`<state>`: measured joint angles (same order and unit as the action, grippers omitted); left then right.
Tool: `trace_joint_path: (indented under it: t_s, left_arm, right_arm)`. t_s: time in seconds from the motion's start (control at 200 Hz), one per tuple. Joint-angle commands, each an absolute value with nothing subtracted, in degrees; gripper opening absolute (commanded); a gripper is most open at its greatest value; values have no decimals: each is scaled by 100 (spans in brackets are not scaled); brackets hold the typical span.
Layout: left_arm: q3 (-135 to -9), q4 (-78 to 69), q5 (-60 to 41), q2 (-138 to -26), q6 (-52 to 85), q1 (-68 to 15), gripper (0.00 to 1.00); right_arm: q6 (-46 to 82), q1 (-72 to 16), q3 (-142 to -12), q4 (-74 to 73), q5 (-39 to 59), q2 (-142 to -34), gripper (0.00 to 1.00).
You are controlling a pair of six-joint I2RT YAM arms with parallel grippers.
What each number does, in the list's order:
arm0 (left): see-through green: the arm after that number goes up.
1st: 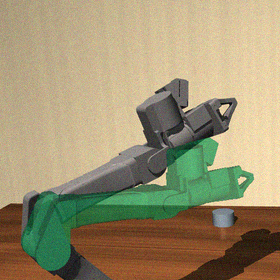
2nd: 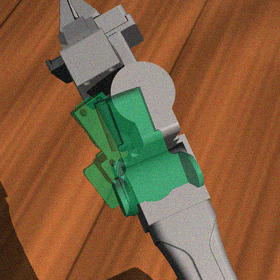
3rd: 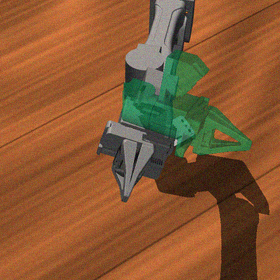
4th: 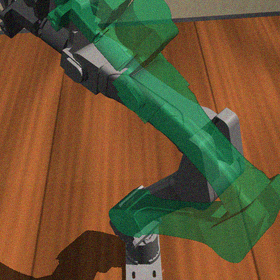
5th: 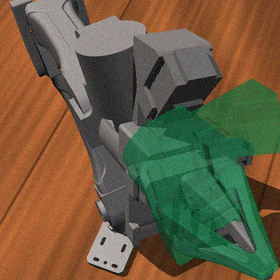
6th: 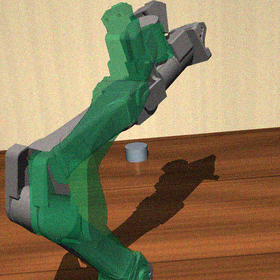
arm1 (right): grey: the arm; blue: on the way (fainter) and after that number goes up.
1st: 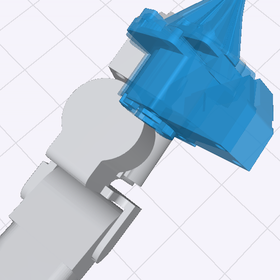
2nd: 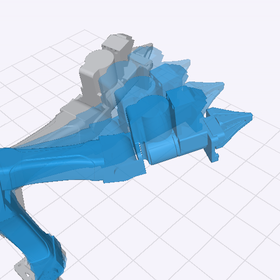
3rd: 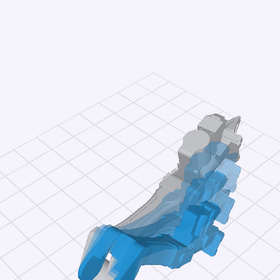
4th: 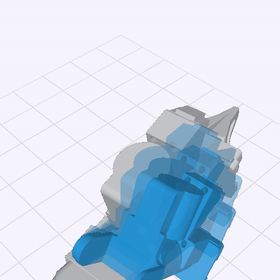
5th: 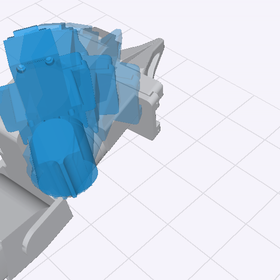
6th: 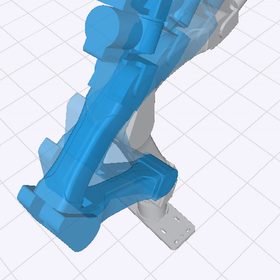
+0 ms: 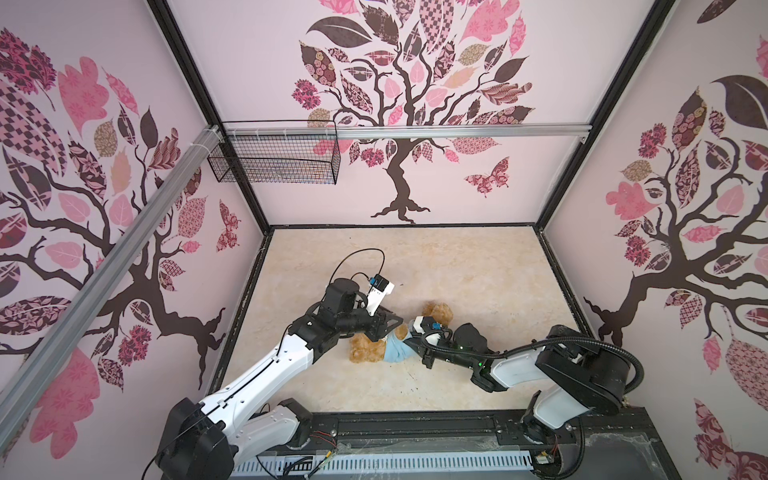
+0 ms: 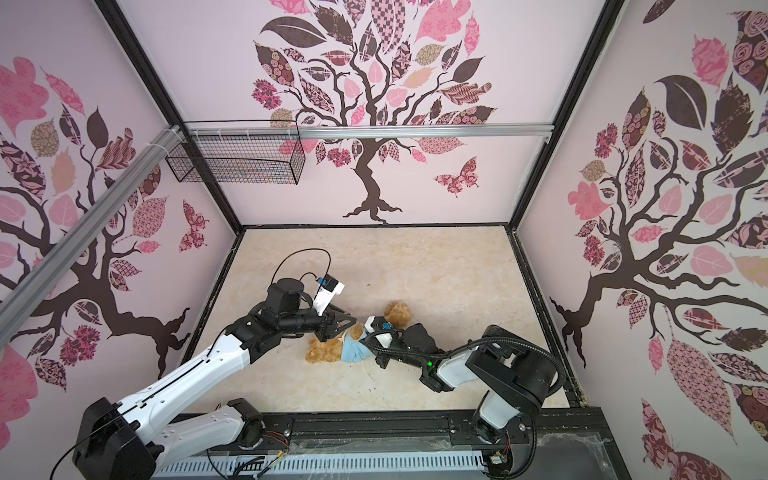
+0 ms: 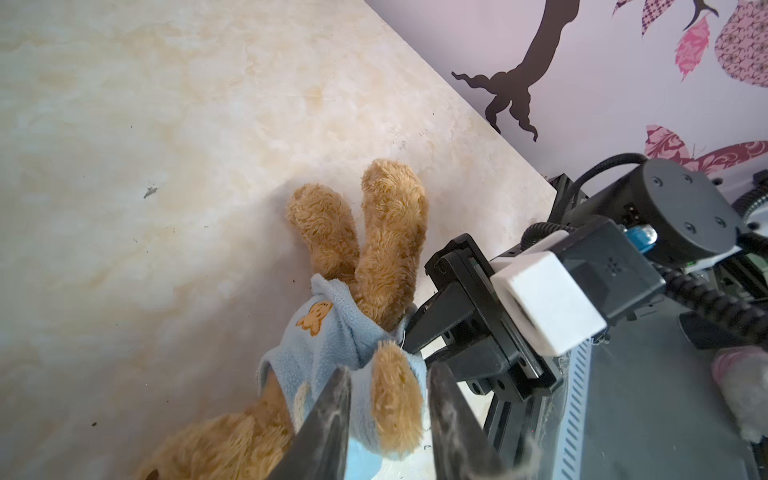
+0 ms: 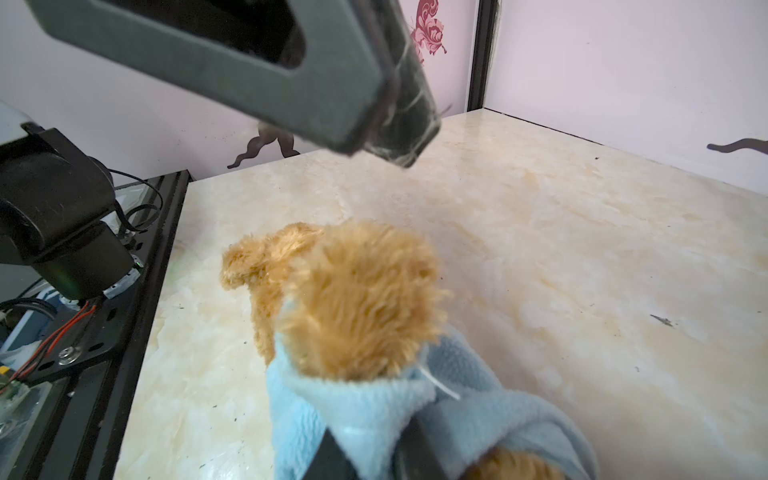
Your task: Dress the teddy bear
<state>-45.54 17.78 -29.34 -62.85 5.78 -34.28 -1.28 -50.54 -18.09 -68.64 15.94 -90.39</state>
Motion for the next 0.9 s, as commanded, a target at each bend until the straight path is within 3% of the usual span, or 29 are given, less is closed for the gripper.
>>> trace_joint_path:
  t_s: [0.0, 0.445, 0.795, 0.895]
  left_arm:
    - [-4878, 2167, -2881, -6323, 90, -3471, 36]
    - [-5148, 2197, -2653, -6854, -253, -3872, 34]
    - [-5195, 2320, -2553, -7092, -428, -3933, 15]
    - [-5188, 2388, -2560, -7094, -470, -3929, 0]
  right_arm:
    - [10, -5055, -1840, -6946, 1722, -9079, 13]
    - [109, -5051, -1858, -6943, 1793, -9062, 12]
    - [141, -5053, -1831, -6952, 1767, -9000, 12]
    - [164, -5056, -1819, -6946, 1727, -8933, 12]
